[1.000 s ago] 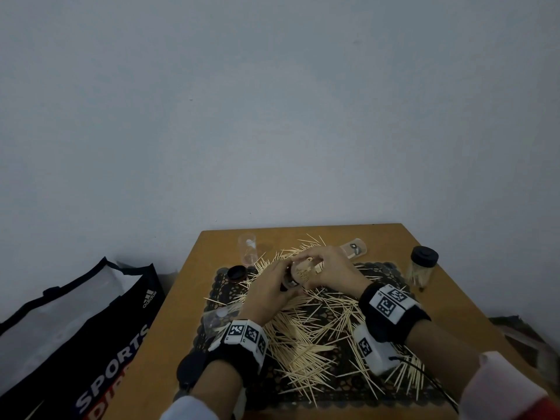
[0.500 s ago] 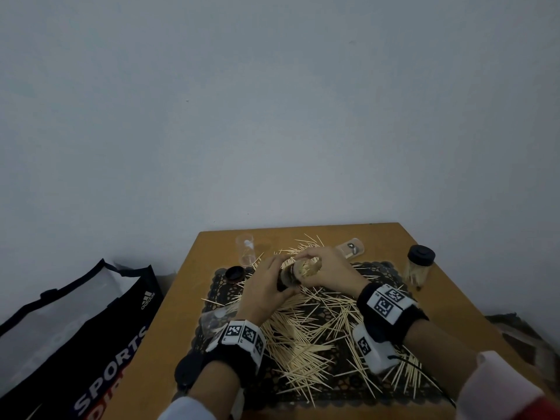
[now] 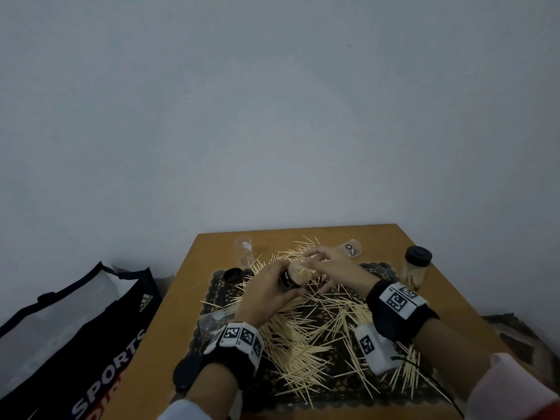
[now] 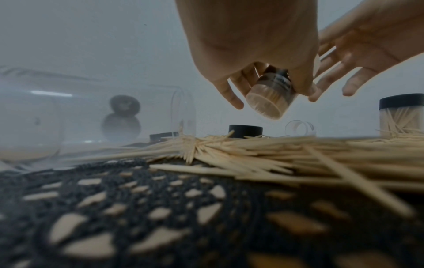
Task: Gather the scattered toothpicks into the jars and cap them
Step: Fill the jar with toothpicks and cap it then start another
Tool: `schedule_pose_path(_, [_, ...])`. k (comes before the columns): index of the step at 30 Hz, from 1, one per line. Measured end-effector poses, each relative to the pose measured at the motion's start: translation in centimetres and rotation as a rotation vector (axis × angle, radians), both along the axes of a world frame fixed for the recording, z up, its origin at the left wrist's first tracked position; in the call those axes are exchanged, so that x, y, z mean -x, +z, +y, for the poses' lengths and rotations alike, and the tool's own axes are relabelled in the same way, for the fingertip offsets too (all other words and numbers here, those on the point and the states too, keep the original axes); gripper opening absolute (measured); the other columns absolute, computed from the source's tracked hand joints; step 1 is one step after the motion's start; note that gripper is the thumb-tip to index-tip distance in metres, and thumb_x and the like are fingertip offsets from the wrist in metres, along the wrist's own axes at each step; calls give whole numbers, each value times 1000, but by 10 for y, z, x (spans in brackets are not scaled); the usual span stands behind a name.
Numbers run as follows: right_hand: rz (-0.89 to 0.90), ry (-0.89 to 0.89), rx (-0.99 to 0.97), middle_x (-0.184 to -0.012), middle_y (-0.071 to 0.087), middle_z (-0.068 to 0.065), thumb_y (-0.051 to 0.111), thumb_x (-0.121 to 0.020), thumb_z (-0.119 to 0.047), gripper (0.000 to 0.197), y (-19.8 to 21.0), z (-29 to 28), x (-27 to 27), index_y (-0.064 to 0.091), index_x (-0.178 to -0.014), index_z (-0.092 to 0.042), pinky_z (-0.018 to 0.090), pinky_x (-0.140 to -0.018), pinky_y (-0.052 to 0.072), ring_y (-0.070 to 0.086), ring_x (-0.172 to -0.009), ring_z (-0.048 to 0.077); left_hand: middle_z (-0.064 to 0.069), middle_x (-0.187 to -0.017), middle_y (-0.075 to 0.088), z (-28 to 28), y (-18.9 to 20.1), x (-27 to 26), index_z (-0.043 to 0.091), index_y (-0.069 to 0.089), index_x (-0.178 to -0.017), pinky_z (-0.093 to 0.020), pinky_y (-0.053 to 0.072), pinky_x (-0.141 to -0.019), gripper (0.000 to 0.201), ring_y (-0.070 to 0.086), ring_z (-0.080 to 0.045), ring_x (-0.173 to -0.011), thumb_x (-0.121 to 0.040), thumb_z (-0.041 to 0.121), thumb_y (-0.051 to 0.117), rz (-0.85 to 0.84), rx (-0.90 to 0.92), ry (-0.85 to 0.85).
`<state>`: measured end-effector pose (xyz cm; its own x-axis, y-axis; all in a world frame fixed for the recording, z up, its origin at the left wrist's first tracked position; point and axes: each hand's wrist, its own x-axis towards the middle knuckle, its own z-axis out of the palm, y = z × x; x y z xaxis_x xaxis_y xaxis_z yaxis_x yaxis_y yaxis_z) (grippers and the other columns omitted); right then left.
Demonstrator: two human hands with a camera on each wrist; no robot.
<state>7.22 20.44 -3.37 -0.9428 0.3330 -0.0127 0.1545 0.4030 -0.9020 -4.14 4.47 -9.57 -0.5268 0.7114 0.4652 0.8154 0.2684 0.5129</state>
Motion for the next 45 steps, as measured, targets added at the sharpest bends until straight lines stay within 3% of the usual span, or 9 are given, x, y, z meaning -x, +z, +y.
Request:
schedule_pose_path(4, [-129,-30,-302,-107,61,7,64,-91,-17,26,4,18,-9,62,-117,-11,27,-68,56,62,-97,22,9,-115,64,0,0,0,21,55,-125,-29,49,-89,59,58,-7,-102,-77,50,76,-11,18,-5])
schedule_pose_path(8, [-541,129,-626,-143,46,6,76,-80,-34,71,-12,32,-20,46,-141,-14,33,-104,39,43,-131,23,9,-115,63,-1,1,-2,21,55,-125,-27,48,-90,58,58,-8,-103,-78,49,76,-16,34,-18])
schedule_pose_path(11, [-609,174,-688,-149,36,5,79,-76,-41,84,-27,35,-25,39,-146,-19,36,-111,31,33,-138,23,8,-115,63,0,2,-2,20,55,-125,-25,45,-89,58,57,-8,-103,-78,47,76,-20,63,-20])
schedule_pose_path(17, [-423,120,-552,-146,42,-2,84,-71,-22,83,-28,39,-32,43,-142,-27,37,-109,37,38,-134,19,9,-115,63,-1,1,-3,22,55,-124,-26,46,-89,58,57,-7,-102,-78,48,76,-29,91,-35])
schedule_pose_path(20, [-480,-25,-659,-121,59,1,81,-73,-39,60,-20,45,-42,56,-123,-18,30,-82,45,55,-107,17,10,-115,63,-1,2,-4,22,55,-125,-24,46,-89,58,56,-6,-101,-78,49,76,-34,98,-36])
schedule_pose_path(24, [-666,0,-749,-77,54,-2,81,-71,-48,44,-21,45,-52,54,-81,-14,28,-55,34,50,-71,17,11,-115,63,0,1,-3,23,55,-125,-27,48,-90,60,57,-6,-102,-76,51,76,-47,109,-43])
schedule_pose_path(31, [-524,1,-726,-69,61,-3,81,-76,-17,16,-24,37,-48,66,-75,-11,19,-49,41,56,-58,8,10,-111,64,0,-1,-1,23,56,-124,-33,50,-87,58,59,-9,-97,-76,48,78,-77,123,-48])
schedule_pose_path(37, [-480,-80,-814,-59,51,-7,73,-83,-22,32,-23,30,-40,53,-59,-19,23,-51,36,51,-59,12,11,-107,65,-1,0,-1,23,58,-121,-34,51,-86,56,60,-9,-94,-75,48,79,-84,119,-61])
schedule_pose_path(45, [-239,-87,-343,-73,61,0,73,-84,-23,17,-19,30,-27,63,-71,-17,25,-62,43,48,-61,12,11,-108,65,-1,0,-1,24,58,-121,-34,52,-86,57,61,-8,-95,-75,51,77,-99,112,-65])
